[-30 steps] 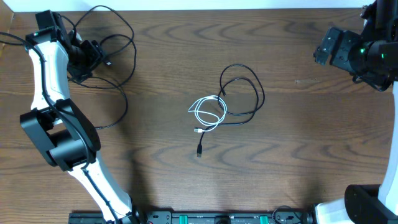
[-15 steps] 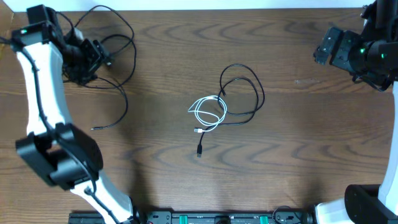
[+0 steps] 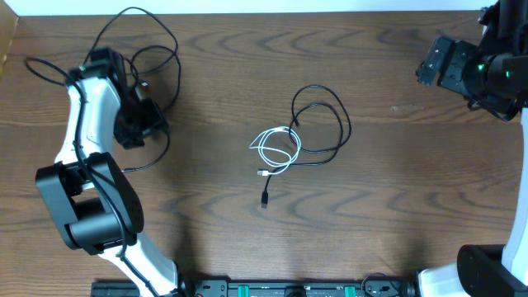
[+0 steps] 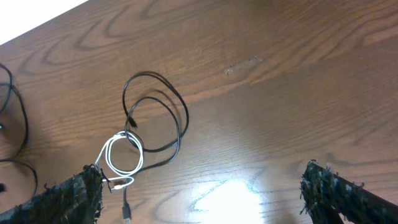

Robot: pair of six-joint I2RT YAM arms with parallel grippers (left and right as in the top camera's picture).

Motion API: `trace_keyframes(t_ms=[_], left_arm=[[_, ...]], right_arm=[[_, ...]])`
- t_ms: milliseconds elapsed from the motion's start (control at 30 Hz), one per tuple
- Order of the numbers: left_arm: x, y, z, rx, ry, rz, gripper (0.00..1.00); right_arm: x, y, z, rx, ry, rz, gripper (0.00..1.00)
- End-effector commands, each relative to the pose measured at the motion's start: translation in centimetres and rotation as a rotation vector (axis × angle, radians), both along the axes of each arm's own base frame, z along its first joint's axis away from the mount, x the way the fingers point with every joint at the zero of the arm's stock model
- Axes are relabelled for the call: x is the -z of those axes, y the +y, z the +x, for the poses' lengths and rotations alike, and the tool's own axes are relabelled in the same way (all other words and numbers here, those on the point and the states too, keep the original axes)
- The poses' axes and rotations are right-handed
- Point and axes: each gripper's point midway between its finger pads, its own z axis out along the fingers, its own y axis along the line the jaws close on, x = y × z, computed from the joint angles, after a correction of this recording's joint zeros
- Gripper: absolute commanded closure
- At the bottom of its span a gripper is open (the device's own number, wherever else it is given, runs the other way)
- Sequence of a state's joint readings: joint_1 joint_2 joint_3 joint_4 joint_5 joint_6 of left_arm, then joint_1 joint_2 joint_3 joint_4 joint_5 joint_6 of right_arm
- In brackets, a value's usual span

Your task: Untangle cables

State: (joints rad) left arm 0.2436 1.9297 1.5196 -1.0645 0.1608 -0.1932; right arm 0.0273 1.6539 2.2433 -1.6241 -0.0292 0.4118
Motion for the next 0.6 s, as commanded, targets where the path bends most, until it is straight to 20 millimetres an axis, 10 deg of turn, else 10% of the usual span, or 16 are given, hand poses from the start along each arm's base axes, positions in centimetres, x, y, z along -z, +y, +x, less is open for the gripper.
trace_keyframes(t_ms=[0,567], left_arm=[[3.1,0.1,-1.1,0.101,0.023,0.019,0.38],[7.0,0.1,-0.4,0.431,-0.090,0.064,0.40]], right_arm=[[0.0,-0.1,0.0,-0.005,0.001,-0.008,0.01],[0.0,-0.1,0.0,-0.005,0.001,-0.008,0.01]])
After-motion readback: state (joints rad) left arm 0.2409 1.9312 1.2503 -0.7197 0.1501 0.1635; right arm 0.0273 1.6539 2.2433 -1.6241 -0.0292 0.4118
